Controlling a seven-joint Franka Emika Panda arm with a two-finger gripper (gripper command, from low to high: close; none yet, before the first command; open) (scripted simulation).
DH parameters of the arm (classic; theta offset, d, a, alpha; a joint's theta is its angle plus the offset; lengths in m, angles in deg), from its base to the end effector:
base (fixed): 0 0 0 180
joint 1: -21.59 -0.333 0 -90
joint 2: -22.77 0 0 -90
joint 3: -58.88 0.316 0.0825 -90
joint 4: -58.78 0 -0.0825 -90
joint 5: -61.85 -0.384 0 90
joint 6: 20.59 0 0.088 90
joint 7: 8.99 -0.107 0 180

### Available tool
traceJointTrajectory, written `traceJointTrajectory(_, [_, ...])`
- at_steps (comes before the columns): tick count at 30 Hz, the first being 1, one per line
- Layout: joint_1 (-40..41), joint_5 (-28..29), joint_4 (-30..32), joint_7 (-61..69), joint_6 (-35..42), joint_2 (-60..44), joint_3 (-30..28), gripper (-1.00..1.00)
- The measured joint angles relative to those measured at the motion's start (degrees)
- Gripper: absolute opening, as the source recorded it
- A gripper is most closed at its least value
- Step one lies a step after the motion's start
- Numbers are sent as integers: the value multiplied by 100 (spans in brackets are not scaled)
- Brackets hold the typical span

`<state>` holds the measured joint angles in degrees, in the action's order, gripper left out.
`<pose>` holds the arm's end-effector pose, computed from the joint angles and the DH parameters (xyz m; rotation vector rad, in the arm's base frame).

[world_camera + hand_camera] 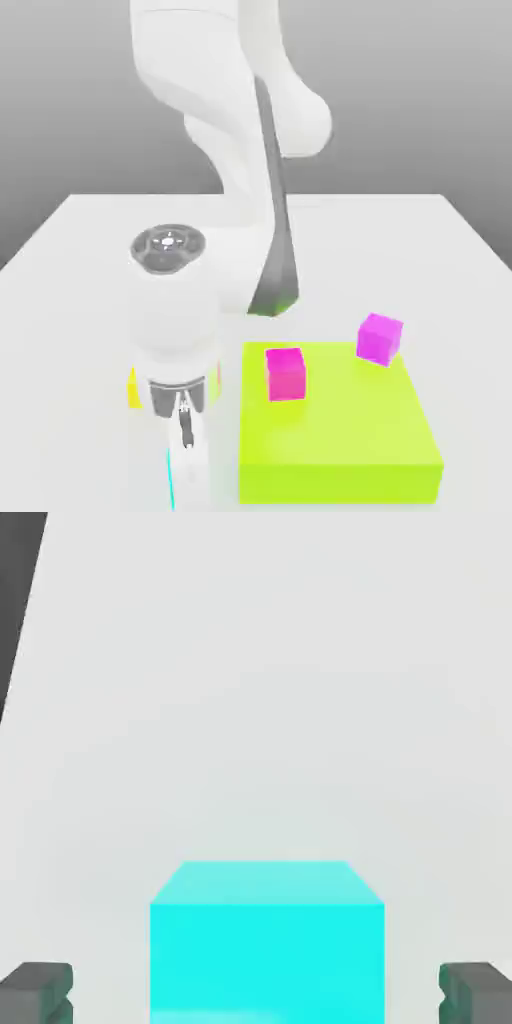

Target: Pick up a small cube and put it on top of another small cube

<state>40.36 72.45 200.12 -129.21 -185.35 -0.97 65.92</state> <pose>0.4619 -0.0801 0.1336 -1.5148 2.7502 -0.0004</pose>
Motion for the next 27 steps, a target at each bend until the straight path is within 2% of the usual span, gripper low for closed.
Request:
traceJointTrajectory(5, [-14, 7, -5, -10, -33, -27, -15, -100])
traceJointTrajectory(10, [213, -376, 210, 281, 672, 889, 277, -100])
traceJointTrajectory(17, [723, -418, 1338, 303, 916, 2177, -129, -100])
traceJointTrajectory(23, [995, -1010, 2360, 723, 922, 3306, -511, -100])
traceJointTrajectory(27, [1024, -1069, 2448, 765, 294, 2784, -571, -100])
